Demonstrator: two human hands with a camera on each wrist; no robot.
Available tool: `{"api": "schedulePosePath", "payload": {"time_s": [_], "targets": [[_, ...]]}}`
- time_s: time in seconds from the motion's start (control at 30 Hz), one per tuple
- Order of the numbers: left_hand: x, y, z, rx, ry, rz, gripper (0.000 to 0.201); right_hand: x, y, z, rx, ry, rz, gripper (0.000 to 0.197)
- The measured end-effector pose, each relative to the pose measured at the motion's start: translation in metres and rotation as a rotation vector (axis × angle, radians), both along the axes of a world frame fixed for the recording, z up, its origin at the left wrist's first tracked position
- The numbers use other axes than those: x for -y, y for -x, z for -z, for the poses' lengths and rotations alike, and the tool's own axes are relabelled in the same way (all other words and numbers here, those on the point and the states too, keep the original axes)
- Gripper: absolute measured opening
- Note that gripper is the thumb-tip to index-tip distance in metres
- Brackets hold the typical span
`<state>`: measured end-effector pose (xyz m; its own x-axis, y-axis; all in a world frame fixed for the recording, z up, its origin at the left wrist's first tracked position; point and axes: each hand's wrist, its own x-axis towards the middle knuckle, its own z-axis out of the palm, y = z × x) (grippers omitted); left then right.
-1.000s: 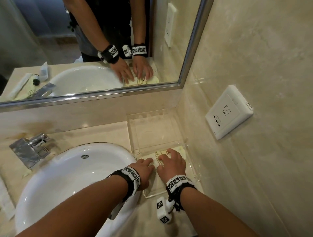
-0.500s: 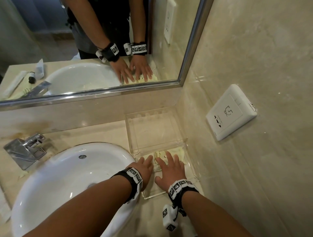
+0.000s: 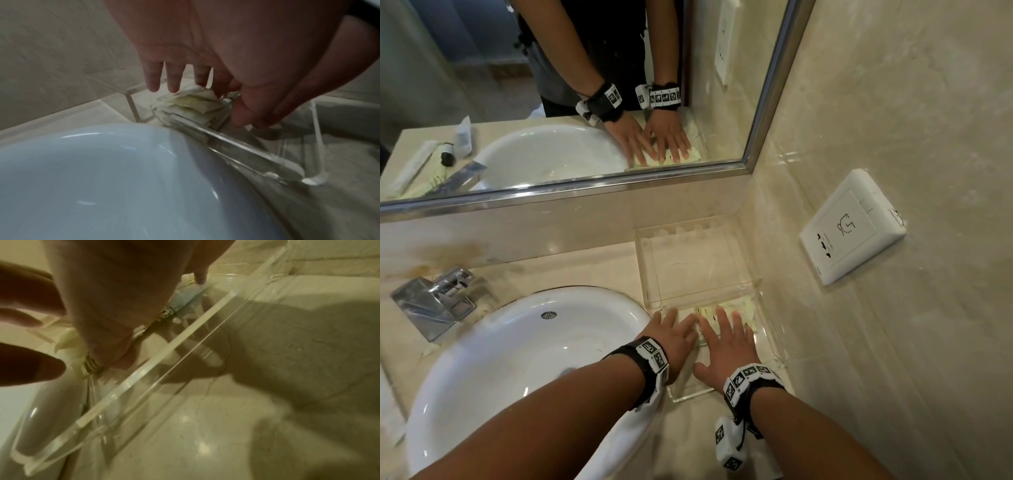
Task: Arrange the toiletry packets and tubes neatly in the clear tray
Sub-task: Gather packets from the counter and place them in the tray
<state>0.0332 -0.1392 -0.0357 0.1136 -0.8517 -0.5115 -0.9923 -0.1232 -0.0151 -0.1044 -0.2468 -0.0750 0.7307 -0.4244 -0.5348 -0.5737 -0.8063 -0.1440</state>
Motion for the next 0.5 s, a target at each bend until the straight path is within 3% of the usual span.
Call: {"api": "schedulePosePath", "payload": {"time_s": [0.13, 0.3, 0.5], "targets": [[0.004, 0.007, 0.011, -0.077, 0.049, -0.017, 0.096, 0.002, 0.001, 0.0, 0.035, -0.028, 0.031, 0.097], [0.001, 0.022, 0.028, -0.074, 0.042, -0.025, 0.083, -0.001, 0.002, 0.008, 0.045, -0.008, 0.033, 0.094], [0.009, 0.023, 0.032, -0.047, -0.01, 0.019, 0.082, -0.003, 0.001, 0.011, 0.016, 0.021, 0.02, 0.091]]}}
